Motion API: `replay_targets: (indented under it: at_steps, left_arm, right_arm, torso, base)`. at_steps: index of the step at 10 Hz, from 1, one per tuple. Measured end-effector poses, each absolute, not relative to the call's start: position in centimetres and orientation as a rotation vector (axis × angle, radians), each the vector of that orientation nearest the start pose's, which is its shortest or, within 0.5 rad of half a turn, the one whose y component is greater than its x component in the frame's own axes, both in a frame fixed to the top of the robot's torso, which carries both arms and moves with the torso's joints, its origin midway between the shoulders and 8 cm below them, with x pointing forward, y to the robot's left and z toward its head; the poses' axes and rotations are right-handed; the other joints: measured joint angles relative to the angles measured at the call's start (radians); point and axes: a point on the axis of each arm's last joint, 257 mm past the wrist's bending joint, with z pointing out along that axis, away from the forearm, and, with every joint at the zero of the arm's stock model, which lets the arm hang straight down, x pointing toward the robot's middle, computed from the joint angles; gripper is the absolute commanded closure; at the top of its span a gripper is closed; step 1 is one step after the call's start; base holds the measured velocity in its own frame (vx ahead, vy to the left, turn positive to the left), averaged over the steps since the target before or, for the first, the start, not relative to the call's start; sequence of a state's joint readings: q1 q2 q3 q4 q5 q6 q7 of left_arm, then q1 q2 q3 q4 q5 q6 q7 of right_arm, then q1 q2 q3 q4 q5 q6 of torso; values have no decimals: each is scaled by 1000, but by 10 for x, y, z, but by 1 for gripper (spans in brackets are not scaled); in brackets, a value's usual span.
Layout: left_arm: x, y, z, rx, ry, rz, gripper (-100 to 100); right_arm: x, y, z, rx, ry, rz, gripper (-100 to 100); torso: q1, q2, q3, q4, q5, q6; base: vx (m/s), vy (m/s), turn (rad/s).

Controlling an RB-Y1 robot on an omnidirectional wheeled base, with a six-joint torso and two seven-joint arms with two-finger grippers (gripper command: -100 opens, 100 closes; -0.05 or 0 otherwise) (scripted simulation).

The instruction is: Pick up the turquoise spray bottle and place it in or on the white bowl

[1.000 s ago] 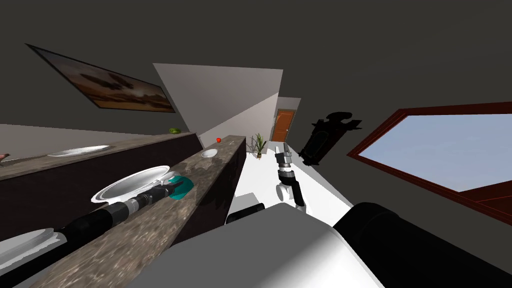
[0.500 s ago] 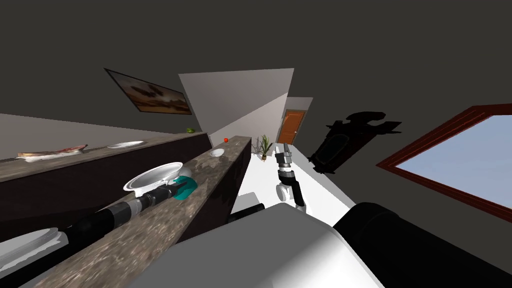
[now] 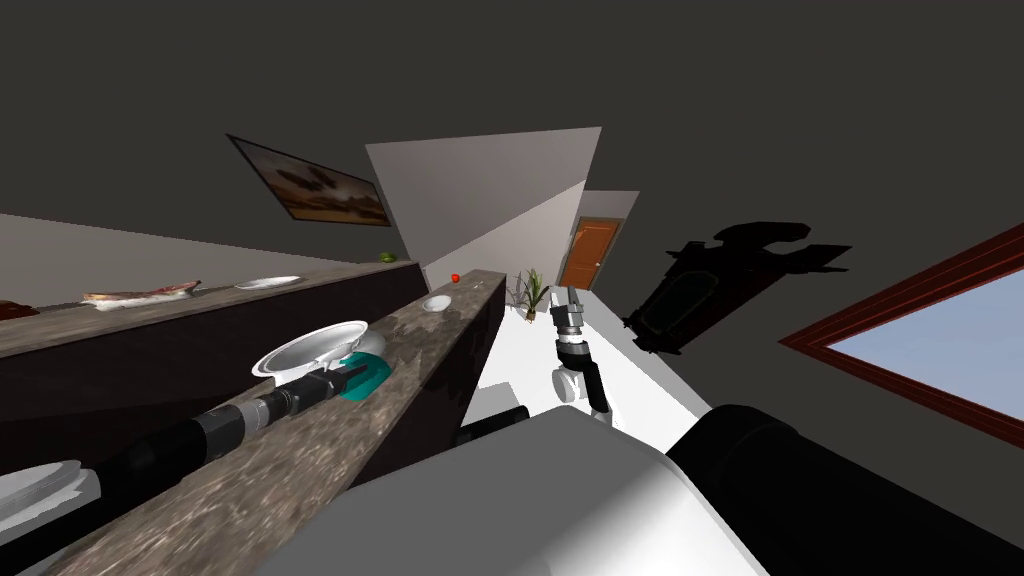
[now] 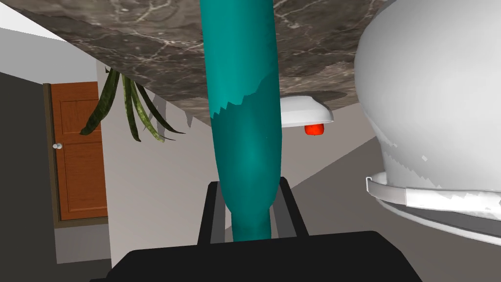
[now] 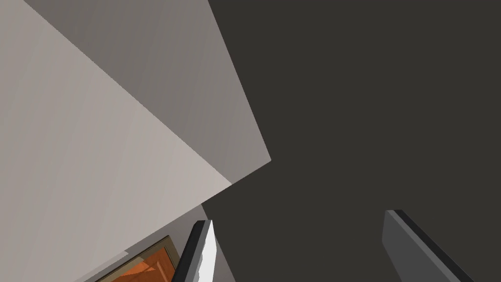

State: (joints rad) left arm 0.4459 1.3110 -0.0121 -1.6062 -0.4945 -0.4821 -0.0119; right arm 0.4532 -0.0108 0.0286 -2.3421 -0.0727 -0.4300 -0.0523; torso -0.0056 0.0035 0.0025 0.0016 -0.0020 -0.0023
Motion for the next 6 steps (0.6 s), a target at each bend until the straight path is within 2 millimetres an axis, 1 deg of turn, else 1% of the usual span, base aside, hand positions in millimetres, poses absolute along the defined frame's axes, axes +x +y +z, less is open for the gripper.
replay_targets:
  at_steps: [3,4,5,6]
  left_arm:
    - [392,479,-209,508,2023,-170,100]
    - [391,489,-205,530,2024,-144,100]
    - [390,496,-198,559,2025,-119,100]
    - [391,501,-195,572,2024,-105,100]
  right_arm:
    - [346,-270,54,689,542,1455,0]
    - [346,-270,54,689,542,1455,0]
    - [346,-270,54,689,542,1455,0]
    - [346,-270,54,689,542,1455,0]
  torso:
    - [-1,3,2,1,-1,0]
    - [-2,3,2,1,-1,0]
    - [-3,2,2,1,-3,1]
    - [-3,1,1,1,-2,1]
  base:
    - [-76,-51,17]
    - [-54,-66,21]
    - [-26,-44,8]
    - [-23,-44,-4]
